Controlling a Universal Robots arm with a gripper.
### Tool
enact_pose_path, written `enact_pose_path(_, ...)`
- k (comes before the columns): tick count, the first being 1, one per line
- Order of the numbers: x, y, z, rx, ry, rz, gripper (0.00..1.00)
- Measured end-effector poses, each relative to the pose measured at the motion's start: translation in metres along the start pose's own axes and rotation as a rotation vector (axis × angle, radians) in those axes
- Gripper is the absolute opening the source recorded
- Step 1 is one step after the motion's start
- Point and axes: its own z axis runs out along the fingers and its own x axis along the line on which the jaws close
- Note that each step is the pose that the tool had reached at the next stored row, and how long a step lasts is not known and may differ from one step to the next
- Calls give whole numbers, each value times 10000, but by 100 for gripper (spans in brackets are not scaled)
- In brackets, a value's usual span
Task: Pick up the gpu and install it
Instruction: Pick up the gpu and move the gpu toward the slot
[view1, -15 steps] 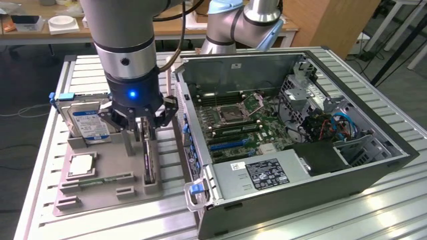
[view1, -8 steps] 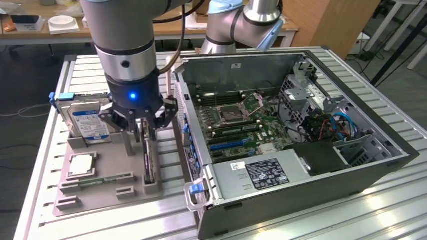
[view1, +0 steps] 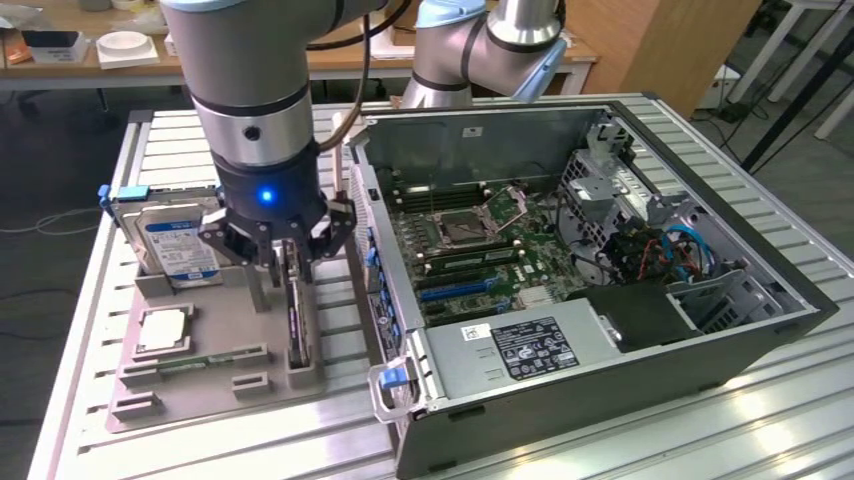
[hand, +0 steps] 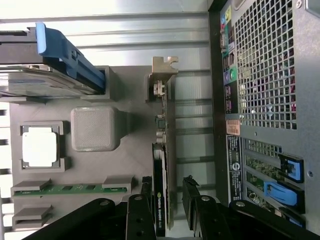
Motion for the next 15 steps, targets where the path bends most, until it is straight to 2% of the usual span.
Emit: enact_pose_path(15,2,-4,75,1,0,0,38)
